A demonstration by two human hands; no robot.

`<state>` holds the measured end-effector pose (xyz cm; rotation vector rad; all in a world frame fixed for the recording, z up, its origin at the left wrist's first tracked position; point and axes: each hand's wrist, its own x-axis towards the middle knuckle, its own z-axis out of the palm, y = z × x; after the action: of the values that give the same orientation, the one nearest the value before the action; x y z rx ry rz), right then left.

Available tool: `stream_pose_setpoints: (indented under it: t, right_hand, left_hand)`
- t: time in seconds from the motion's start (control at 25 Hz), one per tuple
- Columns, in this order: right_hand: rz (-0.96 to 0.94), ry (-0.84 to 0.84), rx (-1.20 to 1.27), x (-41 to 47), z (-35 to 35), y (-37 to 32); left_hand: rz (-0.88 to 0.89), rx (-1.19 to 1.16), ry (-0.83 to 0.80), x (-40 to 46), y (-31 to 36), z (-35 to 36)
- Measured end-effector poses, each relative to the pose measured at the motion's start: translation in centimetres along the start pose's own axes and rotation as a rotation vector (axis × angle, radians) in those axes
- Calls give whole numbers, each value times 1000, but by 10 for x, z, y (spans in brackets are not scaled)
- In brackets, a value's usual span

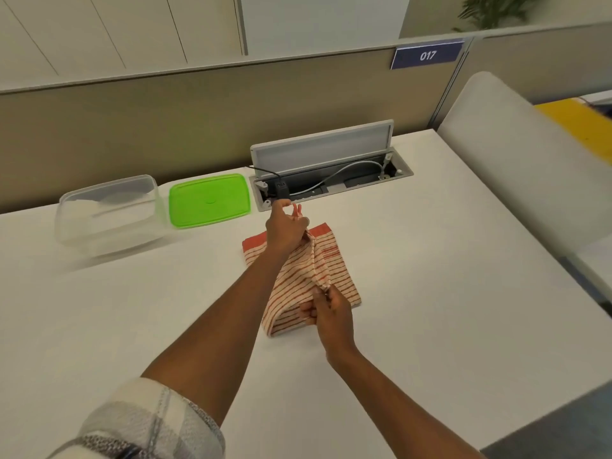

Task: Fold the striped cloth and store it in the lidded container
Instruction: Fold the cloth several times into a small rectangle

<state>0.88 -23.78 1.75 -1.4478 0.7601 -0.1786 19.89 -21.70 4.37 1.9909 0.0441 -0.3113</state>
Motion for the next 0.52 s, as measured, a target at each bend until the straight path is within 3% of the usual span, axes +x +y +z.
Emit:
stream_pose_setpoints:
  t: [0.24, 0.4, 0.52]
  right_hand:
    - [202, -16, 57, 16, -29, 13]
    - [412, -3, -34, 19, -44, 22]
    - [414, 14, -206, 25, -61, 27]
  left_hand:
    - [-40, 82, -33, 3, -7, 41]
    - [-120, 204, -96, 3, -22, 50]
    - [-119, 222, -106, -2, -31, 53]
